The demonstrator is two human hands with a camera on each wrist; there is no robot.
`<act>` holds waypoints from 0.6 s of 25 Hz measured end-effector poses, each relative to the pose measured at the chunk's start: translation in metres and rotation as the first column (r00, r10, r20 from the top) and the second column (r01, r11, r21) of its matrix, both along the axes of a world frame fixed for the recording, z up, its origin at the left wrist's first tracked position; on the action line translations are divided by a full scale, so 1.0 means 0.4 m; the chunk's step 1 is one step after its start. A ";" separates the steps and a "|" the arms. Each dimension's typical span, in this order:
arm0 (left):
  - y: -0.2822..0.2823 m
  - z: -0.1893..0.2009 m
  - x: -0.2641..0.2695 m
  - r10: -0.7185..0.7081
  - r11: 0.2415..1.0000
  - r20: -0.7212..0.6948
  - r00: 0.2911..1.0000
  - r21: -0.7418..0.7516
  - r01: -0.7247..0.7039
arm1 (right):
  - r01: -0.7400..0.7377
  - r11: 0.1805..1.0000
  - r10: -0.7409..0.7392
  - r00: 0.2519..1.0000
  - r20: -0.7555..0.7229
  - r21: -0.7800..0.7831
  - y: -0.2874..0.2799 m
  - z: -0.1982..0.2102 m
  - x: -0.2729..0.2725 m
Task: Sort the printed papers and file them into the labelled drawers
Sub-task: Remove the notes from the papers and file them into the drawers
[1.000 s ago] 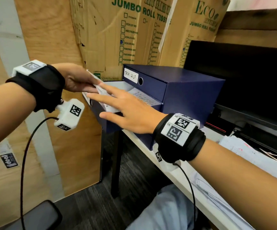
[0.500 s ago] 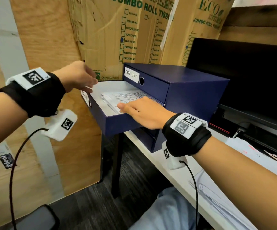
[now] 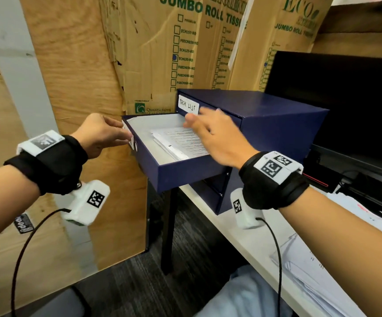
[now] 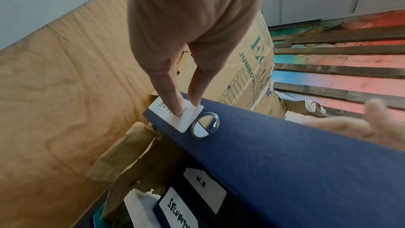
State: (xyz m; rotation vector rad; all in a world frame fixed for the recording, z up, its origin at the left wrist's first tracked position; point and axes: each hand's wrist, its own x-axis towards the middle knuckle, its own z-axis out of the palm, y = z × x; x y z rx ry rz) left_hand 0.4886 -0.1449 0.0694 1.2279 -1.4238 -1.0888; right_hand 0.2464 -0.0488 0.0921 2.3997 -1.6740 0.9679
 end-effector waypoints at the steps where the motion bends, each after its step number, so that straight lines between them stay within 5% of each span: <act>1: -0.002 -0.009 -0.008 -0.002 1.000 -0.024 1.000 -0.006 0.002 | 0.043 0.978 -0.051 0.998 -0.033 -0.203 -0.001 0.008 -0.015; 4: -0.015 -0.024 -0.043 -0.006 1.000 -0.110 0.994 0.003 0.007 | 0.196 0.785 -0.318 0.942 -0.110 -0.588 -0.011 0.018 -0.062; 8: -0.034 -0.028 -0.122 -0.023 0.999 -0.192 0.981 0.029 0.029 | 0.363 0.883 -0.414 0.901 -0.127 -0.298 -0.013 0.017 -0.112; 15: -0.054 -0.067 -0.372 -0.199 0.980 -0.143 0.969 -0.029 0.197 | 0.379 0.876 -0.419 0.904 -0.084 -0.298 -0.015 0.016 -0.114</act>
